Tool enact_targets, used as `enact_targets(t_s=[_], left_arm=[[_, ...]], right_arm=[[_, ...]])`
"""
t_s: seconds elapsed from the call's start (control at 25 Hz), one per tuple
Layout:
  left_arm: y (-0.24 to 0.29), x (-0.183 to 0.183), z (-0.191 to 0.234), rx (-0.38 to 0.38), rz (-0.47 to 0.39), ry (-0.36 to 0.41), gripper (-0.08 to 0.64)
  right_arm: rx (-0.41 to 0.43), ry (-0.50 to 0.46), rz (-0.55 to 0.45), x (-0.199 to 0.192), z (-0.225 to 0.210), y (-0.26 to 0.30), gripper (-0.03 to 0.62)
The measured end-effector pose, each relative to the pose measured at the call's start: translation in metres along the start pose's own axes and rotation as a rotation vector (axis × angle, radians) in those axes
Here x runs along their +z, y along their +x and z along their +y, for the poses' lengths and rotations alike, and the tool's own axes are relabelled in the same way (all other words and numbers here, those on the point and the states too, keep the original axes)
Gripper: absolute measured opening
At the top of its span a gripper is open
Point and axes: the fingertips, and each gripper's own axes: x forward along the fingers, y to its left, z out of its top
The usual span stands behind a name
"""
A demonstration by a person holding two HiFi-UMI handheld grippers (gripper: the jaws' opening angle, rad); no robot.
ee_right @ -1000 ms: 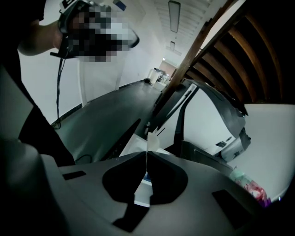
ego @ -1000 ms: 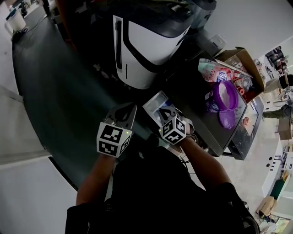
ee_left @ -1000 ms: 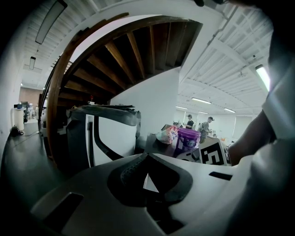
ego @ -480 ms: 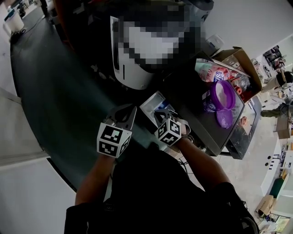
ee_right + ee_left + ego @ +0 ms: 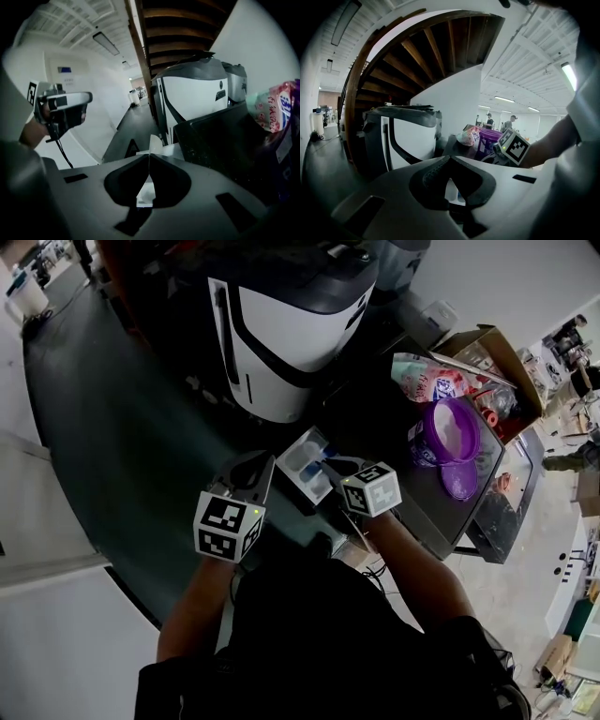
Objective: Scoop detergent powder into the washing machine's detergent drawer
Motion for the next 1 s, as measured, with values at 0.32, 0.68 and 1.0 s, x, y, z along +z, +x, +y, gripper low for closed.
enact_targets(t_s=[0.32, 0.68, 1.0], left_arm=[[0.022, 0.019, -0.017, -0.008, 0.005, 0.0, 0.006], [0.036, 0.042, -0.031, -0.049, -0.022, 0.028, 0.006], [0.029, 0.05, -0.038, -0.118, -0.044, 0.065, 0.006]], right_arm=[[0.126, 0.246, -0.155, 0.029, -0.017, -0.041, 0.02], [0.264, 0.505, -0.342, 0.055, -0.02, -0.091, 0.02], [0.241, 0.545, -0.473, 0.074, -0.013, -0.136, 0.02]])
